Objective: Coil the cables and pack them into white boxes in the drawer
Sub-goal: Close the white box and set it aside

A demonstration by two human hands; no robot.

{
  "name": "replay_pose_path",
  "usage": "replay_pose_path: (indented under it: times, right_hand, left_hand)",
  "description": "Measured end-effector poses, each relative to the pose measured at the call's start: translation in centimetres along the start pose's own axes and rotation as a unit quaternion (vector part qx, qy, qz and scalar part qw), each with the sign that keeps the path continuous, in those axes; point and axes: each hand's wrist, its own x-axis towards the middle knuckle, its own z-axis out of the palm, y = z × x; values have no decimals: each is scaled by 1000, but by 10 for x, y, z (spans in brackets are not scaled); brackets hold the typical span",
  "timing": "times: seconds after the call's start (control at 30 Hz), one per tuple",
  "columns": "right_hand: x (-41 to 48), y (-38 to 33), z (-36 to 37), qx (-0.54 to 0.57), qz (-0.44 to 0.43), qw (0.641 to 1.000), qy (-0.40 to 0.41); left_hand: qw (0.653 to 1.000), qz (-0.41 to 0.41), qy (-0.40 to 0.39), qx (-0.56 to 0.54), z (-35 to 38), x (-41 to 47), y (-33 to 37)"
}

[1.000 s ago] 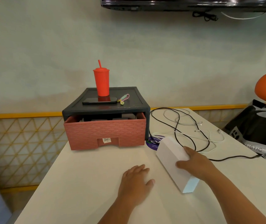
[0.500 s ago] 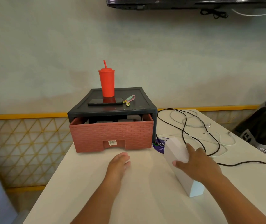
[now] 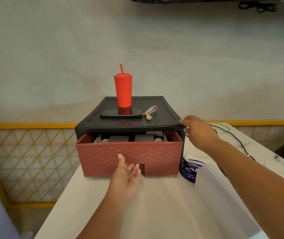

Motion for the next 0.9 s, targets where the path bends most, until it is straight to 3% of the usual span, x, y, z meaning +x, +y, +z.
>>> replay_pose_path:
  times: [0.1, 0.2, 0.9]
  right_hand:
    - [22, -3, 9, 11, 38, 999, -29]
    - [30, 0, 14, 45, 74, 996, 5]
    - [35, -2, 12, 60, 100, 993, 23]
  left_hand:
    - [999, 3, 12, -41, 1, 7, -1]
    - [997, 4, 6, -77, 2, 12, -2]
    - [996, 28, 14, -84, -36, -96, -16]
